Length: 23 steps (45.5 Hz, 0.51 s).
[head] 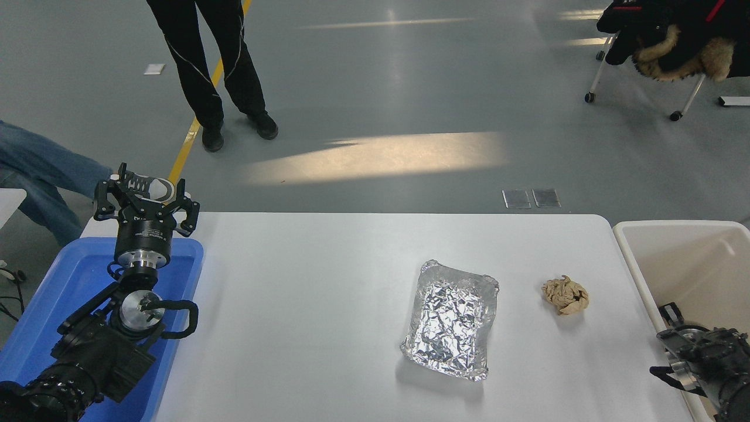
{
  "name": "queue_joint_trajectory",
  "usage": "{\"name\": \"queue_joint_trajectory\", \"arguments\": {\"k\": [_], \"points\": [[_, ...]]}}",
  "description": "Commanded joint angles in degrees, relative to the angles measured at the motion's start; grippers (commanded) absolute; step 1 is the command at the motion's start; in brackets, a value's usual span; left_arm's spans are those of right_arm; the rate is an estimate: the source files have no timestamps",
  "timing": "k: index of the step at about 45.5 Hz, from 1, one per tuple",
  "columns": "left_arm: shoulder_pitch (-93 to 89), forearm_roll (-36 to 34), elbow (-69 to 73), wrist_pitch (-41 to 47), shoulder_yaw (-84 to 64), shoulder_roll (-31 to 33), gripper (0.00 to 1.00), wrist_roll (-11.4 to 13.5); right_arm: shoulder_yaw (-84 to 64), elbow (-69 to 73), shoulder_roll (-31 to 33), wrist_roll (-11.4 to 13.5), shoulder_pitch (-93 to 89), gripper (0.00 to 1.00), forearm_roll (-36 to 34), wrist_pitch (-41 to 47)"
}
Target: Pick up foil plate and place in dustbin
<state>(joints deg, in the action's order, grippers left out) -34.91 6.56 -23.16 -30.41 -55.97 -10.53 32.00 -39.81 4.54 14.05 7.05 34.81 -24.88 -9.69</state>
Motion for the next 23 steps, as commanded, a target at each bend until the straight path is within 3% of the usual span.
{"name": "queue_joint_trajectory", "arguments": {"k": [1, 23], "points": [[-0.25, 0.03, -0.04, 0.08, 0.33, 0.16, 0.99, -0.1, 0.79, -0.58, -0.34, -0.01, -0.09, 0.0, 0.71, 0.28], [-0.16, 0.2, -0.04, 0.0, 0.6, -0.19, 0.99, -0.01, 0.62, -0.49, -0.52, -0.19, 0.96, 0.0, 2.9, 0.64]]}}
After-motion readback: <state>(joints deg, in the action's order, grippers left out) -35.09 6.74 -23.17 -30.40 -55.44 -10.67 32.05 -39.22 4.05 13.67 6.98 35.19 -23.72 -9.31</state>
